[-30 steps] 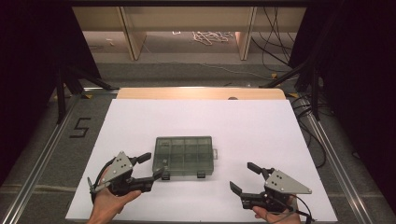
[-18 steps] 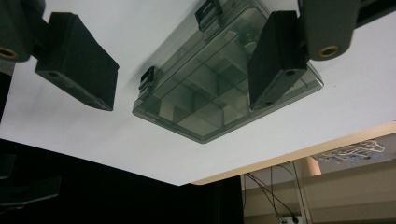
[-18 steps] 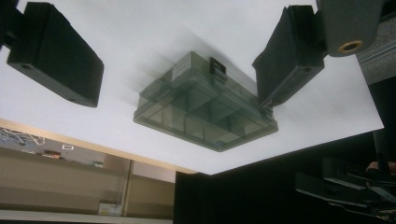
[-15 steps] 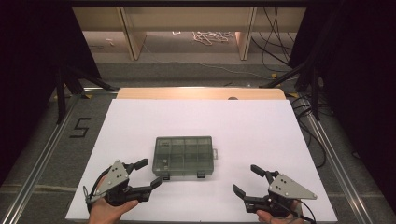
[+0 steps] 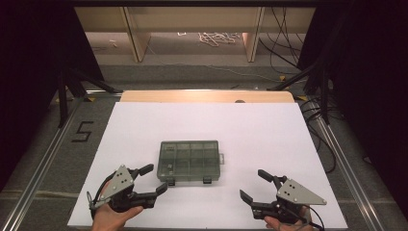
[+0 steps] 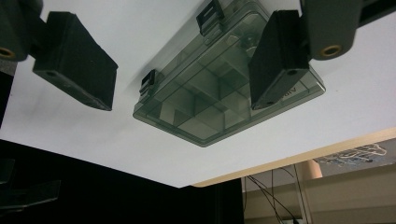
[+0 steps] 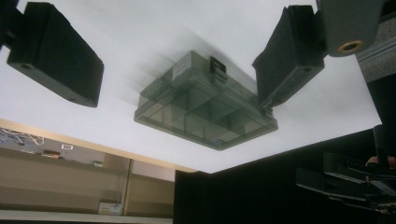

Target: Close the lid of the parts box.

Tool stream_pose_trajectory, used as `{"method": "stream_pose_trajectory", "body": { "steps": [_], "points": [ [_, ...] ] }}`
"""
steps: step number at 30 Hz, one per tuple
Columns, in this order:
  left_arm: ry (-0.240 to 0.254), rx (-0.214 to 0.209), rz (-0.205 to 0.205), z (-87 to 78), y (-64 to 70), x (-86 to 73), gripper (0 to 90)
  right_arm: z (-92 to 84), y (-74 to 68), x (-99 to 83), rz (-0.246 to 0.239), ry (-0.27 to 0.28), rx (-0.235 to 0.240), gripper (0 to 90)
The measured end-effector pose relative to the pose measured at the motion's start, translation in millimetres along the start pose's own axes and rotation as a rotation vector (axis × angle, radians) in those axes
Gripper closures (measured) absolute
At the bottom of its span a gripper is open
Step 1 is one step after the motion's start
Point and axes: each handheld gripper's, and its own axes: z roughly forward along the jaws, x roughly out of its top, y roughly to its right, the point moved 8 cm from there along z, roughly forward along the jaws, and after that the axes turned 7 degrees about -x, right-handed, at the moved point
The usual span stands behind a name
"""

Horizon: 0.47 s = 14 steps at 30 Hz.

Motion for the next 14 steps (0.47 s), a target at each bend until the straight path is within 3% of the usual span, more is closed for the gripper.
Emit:
{"method": "stream_pose_trajectory", "body": {
  "steps": [14],
  "points": [
    [-0.009, 0.011, 0.000, -0.7, -0.8, -0.7, 23.2, 0.2, 0.9, 0.2, 0.002, 0.002, -0.002, 16.1]
  ]
}}
